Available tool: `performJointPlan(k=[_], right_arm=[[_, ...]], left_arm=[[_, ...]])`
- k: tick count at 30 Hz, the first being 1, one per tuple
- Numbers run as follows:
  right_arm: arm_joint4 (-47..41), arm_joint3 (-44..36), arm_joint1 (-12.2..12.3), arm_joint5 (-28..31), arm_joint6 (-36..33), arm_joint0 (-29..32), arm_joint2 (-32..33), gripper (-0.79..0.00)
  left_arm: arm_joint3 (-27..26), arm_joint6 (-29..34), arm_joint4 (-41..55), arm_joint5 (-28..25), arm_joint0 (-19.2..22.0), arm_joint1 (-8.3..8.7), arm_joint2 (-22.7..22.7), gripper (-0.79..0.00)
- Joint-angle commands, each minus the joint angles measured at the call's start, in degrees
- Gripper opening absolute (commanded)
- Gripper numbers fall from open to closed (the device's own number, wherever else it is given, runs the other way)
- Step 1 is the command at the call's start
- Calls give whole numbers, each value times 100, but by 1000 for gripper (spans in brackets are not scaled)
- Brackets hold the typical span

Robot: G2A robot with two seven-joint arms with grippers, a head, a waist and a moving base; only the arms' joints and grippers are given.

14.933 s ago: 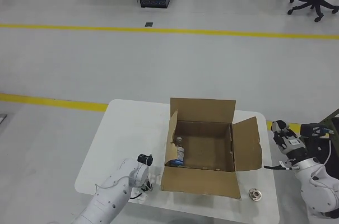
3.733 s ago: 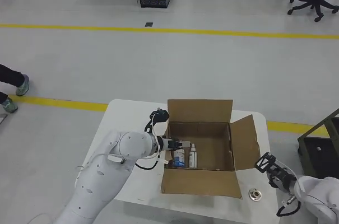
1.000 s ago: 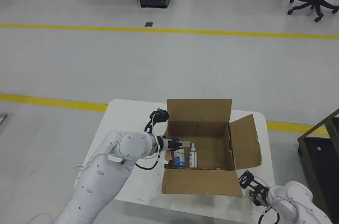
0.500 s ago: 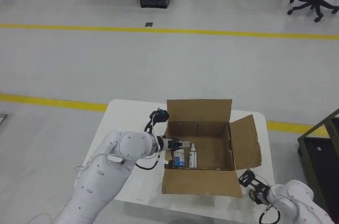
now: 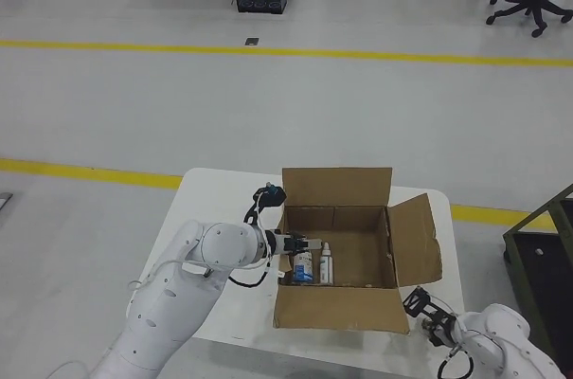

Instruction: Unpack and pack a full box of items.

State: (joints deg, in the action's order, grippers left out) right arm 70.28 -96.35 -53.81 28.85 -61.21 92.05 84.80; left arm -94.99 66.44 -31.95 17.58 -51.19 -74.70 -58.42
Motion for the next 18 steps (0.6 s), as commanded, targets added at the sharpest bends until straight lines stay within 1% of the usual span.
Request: performJointPlan(k=[1,8,18], right_arm=[[5,-122,17,11,-10,95,89,-471],[-42,-242,56,12,2,217,324,-468],[42,102,41,-38,-2,-99,69,-477]], left_arm=[[0,0,0,0,0,0,0,0],[0,0,0,0,0,0,0,0],[0,0,0,0,0,0,0,0]])
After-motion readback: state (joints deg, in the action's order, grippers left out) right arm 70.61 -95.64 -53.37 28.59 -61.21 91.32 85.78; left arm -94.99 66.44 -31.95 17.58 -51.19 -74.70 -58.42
